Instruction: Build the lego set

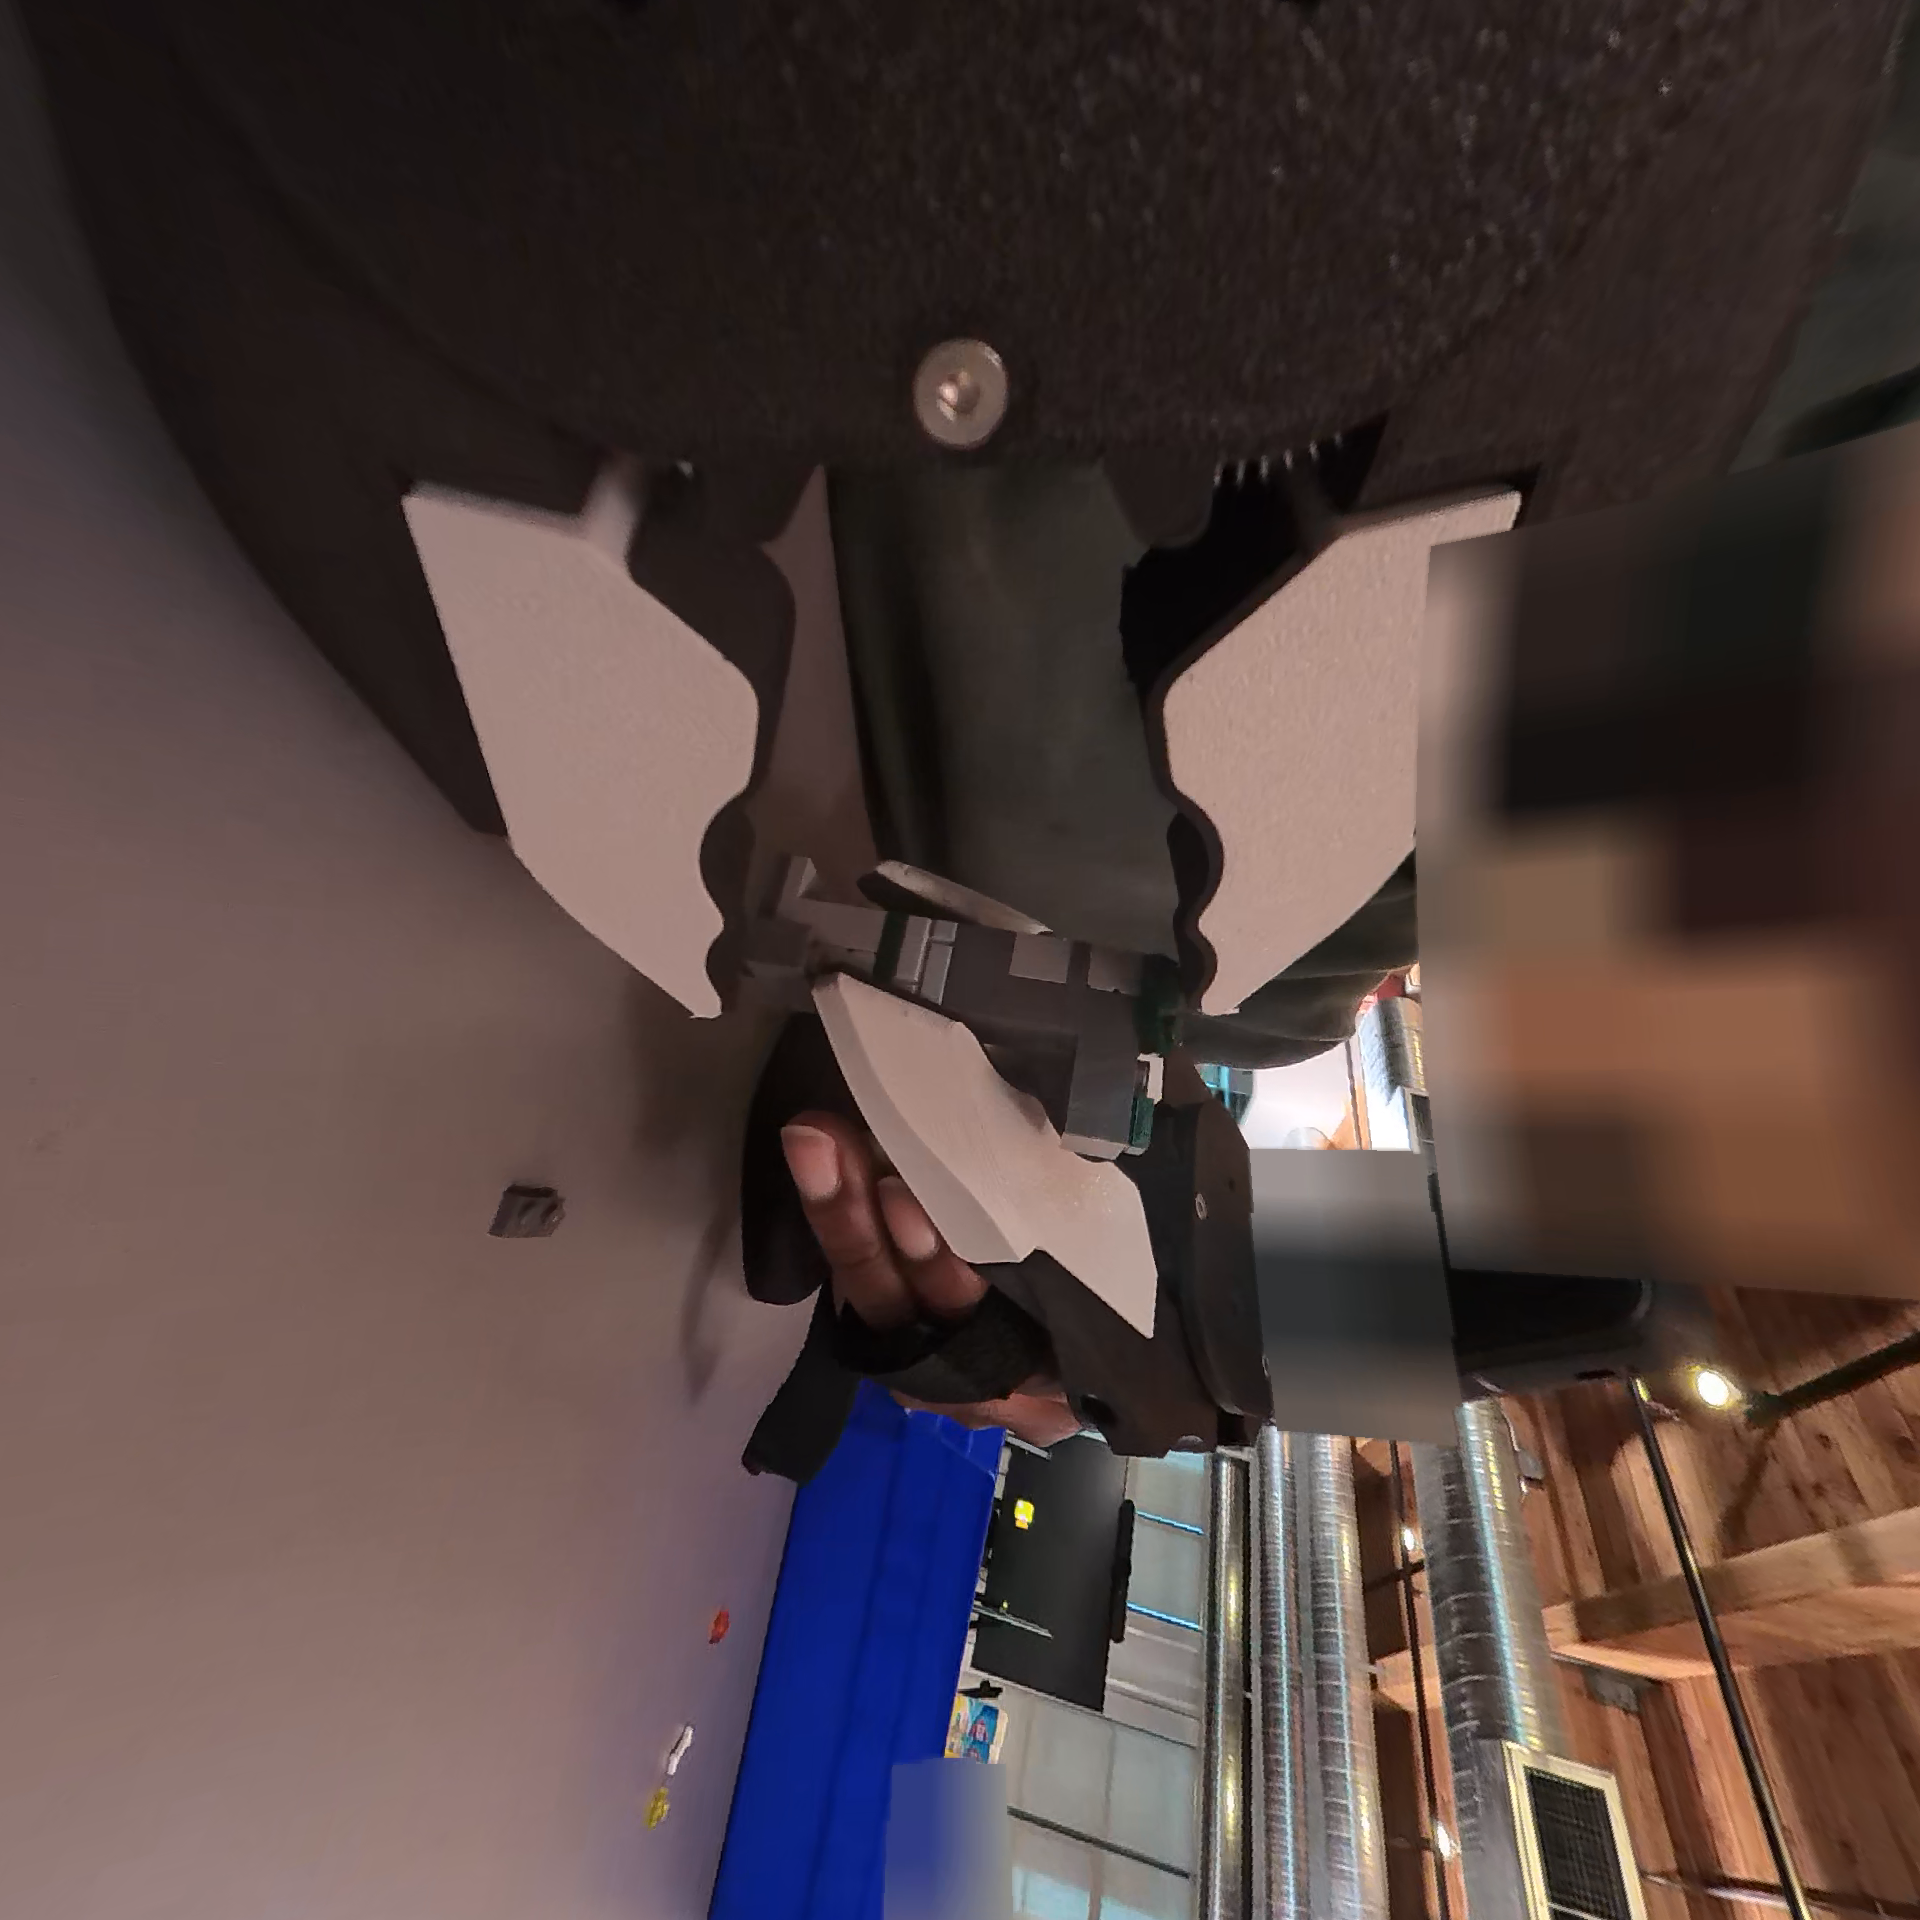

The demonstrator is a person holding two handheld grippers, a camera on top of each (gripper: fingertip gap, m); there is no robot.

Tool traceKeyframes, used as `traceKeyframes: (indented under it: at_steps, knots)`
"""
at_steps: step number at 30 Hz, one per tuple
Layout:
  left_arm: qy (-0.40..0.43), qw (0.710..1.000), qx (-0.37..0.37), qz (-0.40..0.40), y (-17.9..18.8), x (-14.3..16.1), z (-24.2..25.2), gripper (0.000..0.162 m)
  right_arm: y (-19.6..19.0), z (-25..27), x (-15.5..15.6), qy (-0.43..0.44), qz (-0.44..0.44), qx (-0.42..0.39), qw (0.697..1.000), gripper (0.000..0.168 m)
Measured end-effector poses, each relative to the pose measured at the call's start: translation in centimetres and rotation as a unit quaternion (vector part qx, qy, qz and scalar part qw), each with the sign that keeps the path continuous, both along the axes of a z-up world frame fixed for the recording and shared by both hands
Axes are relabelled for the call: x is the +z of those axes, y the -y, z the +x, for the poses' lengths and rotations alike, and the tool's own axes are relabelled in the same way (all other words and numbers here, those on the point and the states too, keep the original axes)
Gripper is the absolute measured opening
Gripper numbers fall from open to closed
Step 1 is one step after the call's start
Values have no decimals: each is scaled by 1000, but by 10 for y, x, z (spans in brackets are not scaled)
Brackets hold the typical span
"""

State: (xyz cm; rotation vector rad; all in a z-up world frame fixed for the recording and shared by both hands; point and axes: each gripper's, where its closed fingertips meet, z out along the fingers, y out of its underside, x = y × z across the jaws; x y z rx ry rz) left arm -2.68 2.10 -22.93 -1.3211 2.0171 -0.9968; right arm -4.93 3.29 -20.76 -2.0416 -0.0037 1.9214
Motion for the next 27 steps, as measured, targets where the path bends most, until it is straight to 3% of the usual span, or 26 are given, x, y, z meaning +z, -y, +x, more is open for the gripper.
traceKeyframes:
  at_steps: [27]
  knots:
    - [-46, 998, 30, 40, 5, -11, 0, 19, 6, -1, -11, 40, 10, -51, 998, 80]
